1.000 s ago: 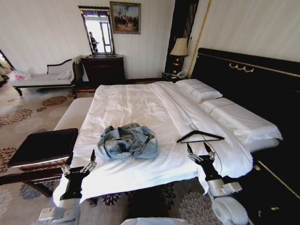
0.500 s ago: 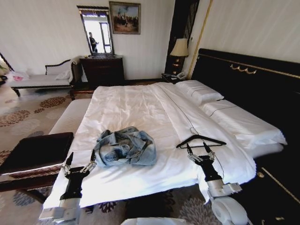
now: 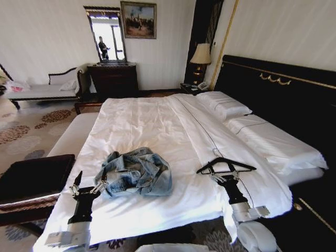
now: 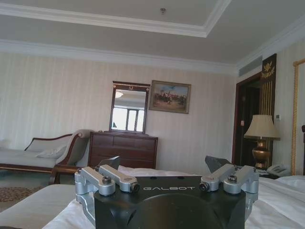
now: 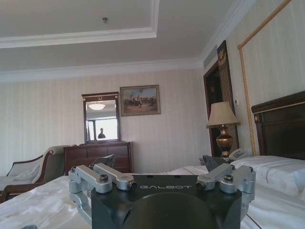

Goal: Pick up the clothes from the bed and hang them on the clothes hanger.

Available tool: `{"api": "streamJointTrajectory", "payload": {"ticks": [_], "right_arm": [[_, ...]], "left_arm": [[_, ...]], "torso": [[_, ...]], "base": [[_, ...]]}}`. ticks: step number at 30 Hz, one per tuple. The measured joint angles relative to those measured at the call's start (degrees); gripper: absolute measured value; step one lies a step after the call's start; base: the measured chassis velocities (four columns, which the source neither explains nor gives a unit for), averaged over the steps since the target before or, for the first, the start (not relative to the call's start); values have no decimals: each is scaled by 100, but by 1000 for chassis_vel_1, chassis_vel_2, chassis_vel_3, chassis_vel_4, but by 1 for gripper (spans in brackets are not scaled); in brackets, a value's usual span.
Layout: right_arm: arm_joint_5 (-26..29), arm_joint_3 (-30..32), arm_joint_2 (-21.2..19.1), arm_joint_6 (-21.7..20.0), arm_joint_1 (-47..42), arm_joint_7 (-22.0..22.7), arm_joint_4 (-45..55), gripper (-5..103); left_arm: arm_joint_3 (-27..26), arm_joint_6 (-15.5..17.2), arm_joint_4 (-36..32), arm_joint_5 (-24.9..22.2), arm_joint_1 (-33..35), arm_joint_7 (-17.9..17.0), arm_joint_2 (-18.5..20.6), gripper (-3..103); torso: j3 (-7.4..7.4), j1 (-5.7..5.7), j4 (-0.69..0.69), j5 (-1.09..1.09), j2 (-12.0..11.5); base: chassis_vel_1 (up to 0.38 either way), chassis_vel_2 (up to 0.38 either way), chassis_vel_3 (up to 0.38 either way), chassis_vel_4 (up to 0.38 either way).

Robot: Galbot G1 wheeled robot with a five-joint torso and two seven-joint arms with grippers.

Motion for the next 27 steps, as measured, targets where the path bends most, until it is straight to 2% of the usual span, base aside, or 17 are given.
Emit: {"api": "streamJointTrajectory", "payload": {"ticks": [7, 27], "right_arm": [[-18, -26, 16, 70, 18, 49, -20, 100], [-216, -46, 137, 113, -54, -50, -22, 100]], "left_arm": [[5, -17, 6, 23, 9, 1, -11, 100], [-19, -43, -32, 12, 33, 10, -27, 100]], "torso": [[1, 6, 0, 0, -2], [0, 1, 0, 1, 0]], "base": [[-62, 102, 54, -91], [7, 8, -7, -10]]}}
